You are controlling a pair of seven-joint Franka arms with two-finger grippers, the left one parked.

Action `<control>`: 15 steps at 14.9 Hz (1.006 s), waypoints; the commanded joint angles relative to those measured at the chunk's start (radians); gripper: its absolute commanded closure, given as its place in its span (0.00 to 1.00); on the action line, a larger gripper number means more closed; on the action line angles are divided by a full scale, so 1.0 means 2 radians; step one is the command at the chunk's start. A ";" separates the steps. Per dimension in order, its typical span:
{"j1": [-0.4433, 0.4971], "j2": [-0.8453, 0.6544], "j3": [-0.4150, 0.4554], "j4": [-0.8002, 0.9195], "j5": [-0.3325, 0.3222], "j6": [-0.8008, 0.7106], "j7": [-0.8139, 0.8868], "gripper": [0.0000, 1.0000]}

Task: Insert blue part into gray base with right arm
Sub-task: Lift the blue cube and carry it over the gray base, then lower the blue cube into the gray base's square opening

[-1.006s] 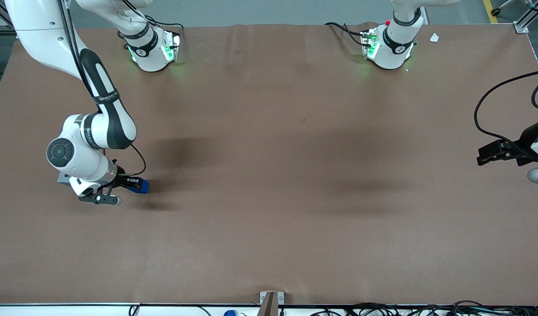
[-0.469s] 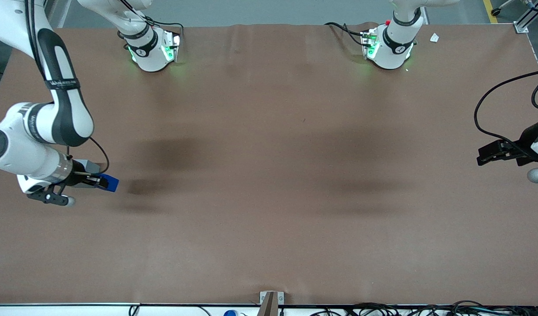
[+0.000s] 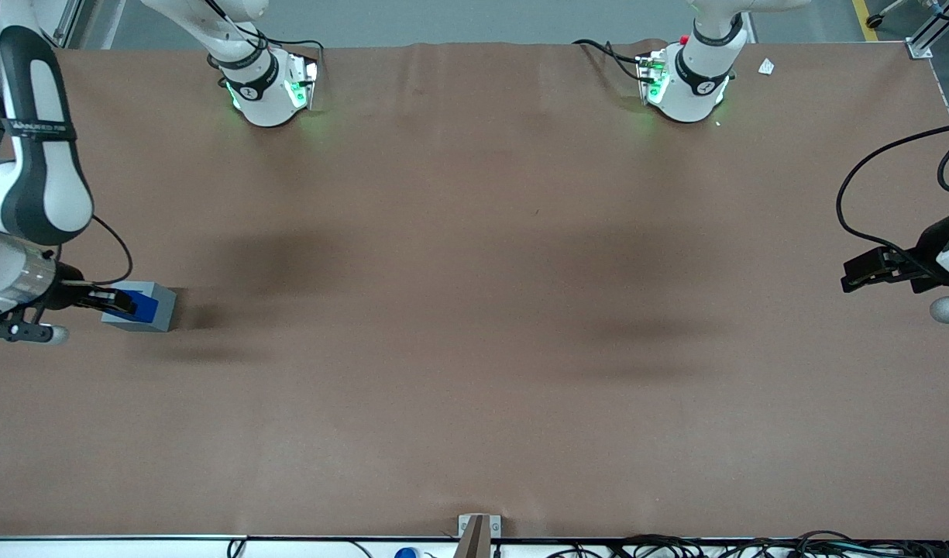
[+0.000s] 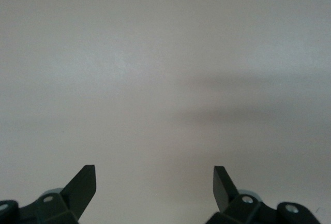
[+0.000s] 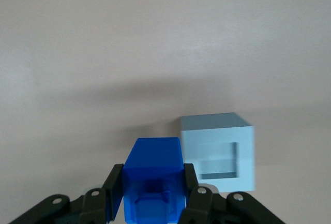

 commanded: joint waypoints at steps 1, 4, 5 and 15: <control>-0.021 -0.021 0.007 -0.019 -0.006 0.004 -0.039 0.84; -0.038 -0.027 0.008 -0.033 -0.022 0.014 -0.053 0.84; -0.043 -0.029 0.008 -0.042 -0.022 0.027 -0.061 0.84; -0.055 -0.027 0.008 -0.062 -0.022 0.054 -0.068 0.84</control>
